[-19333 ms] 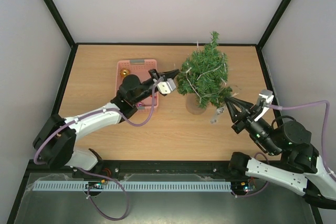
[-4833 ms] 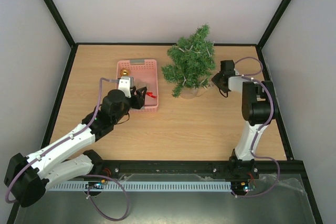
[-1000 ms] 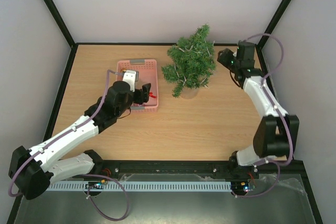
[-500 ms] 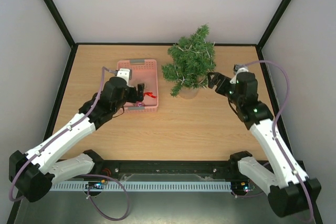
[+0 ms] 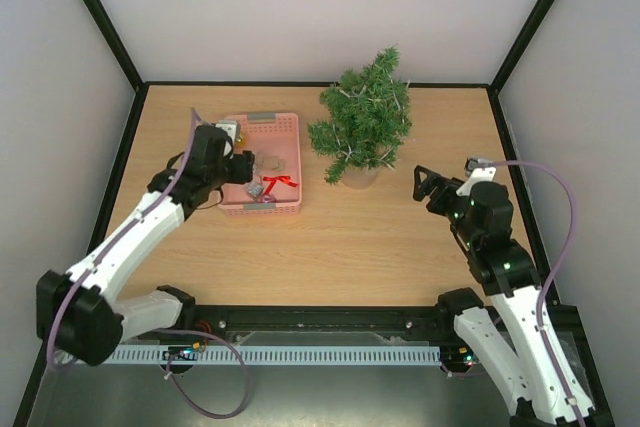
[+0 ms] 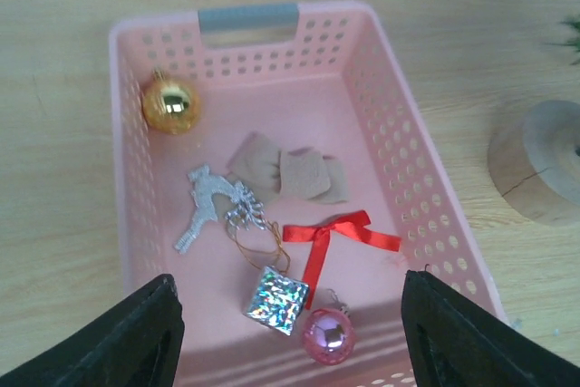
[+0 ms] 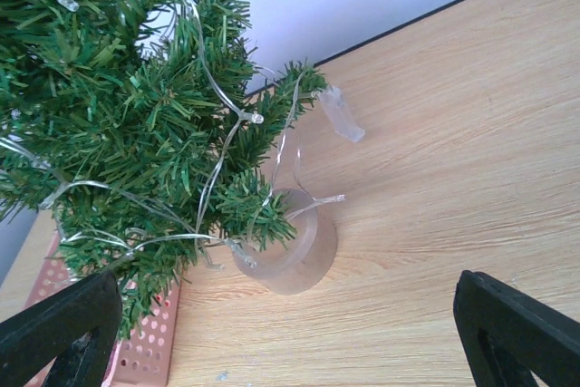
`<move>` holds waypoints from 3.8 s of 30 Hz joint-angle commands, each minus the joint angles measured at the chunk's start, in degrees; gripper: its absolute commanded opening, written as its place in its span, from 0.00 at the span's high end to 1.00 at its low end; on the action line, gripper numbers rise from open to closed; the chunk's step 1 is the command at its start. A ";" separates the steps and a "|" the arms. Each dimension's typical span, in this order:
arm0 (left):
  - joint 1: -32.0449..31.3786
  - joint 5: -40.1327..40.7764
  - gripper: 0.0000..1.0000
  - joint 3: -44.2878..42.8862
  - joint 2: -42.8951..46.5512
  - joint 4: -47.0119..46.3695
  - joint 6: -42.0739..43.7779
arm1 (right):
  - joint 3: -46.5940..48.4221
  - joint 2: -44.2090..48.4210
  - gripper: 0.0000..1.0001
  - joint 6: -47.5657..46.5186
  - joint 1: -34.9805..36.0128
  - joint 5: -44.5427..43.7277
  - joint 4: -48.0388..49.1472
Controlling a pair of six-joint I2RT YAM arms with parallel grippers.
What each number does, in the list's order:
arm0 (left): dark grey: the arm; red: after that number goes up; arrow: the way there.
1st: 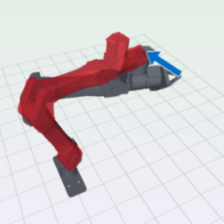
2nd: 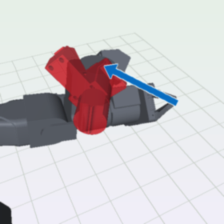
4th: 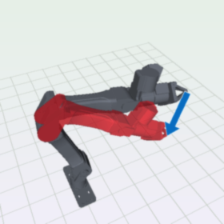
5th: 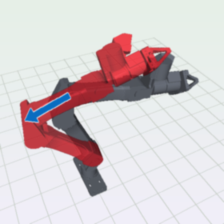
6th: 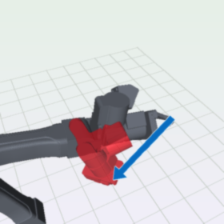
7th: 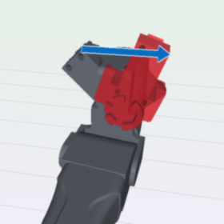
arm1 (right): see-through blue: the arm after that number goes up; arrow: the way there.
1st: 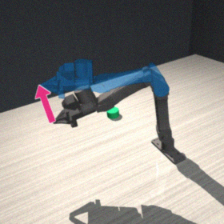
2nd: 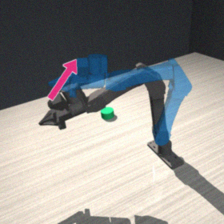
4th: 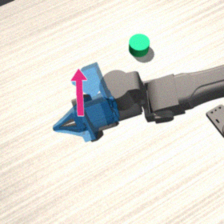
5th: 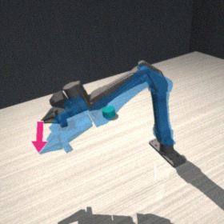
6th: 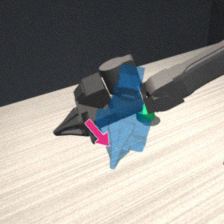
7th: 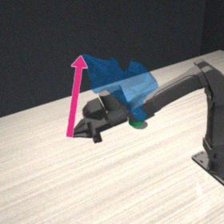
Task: Decorate the small christmas tree
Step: Pick up the decoration item from the storage box, then place the decoration item on the Christmas tree.
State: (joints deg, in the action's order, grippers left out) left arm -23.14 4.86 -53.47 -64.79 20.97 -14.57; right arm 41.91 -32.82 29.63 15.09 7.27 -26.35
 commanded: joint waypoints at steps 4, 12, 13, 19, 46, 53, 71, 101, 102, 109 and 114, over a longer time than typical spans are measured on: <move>1.39 -5.03 0.47 -3.44 -12.43 0.64 2.99 | -4.16 4.44 0.01 1.95 0.36 3.93 2.91; 2.38 -8.98 0.55 -6.15 -24.60 -8.08 -2.94 | -2.97 2.27 0.05 -0.77 0.31 5.67 0.12; 2.80 -9.18 0.55 -6.26 -26.04 -8.88 -3.74 | -2.73 2.38 0.05 -1.12 0.32 5.31 0.05; 4.27 -10.73 0.56 -7.75 -33.40 -11.67 -5.03 | -0.72 1.56 0.05 -2.64 0.36 4.79 -1.21; 5.36 -14.61 0.96 -14.98 -43.53 -12.73 -1.10 | 1.79 1.36 0.10 -3.79 0.36 4.71 -3.29; 5.07 -16.73 0.98 -14.97 -33.70 -8.05 0.23 | 2.31 0.46 0.16 -3.52 0.33 8.62 -2.52; 4.08 -39.33 0.98 -11.42 -4.20 -7.07 -2.40 | 7.85 -1.91 0.23 -3.63 0.68 21.23 7.45; 2.48 -55.60 0.98 -2.17 7.28 -25.43 -20.03 | 12.47 -27.16 0.22 -32.51 45.16 -9.66 30.02; 2.40 -55.66 0.98 -2.10 7.34 -25.59 -20.26 | 12.67 -27.55 0.22 -34.74 45.22 -9.91 30.72; 1.98 -56.04 0.98 -1.77 8.06 -26.79 -22.10 | 13.53 -29.35 0.41 -41.64 45.23 -7.49 35.39; 1.73 -57.17 0.98 -1.15 8.92 -27.71 -23.69 | 14.47 -30.97 0.62 -45.09 45.18 -7.56 34.78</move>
State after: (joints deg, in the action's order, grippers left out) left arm -20.99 -50.17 -55.75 -57.56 -4.27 -36.16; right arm 54.85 -62.61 -10.22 60.03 0.38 5.85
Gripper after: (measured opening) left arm 0.028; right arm 0.468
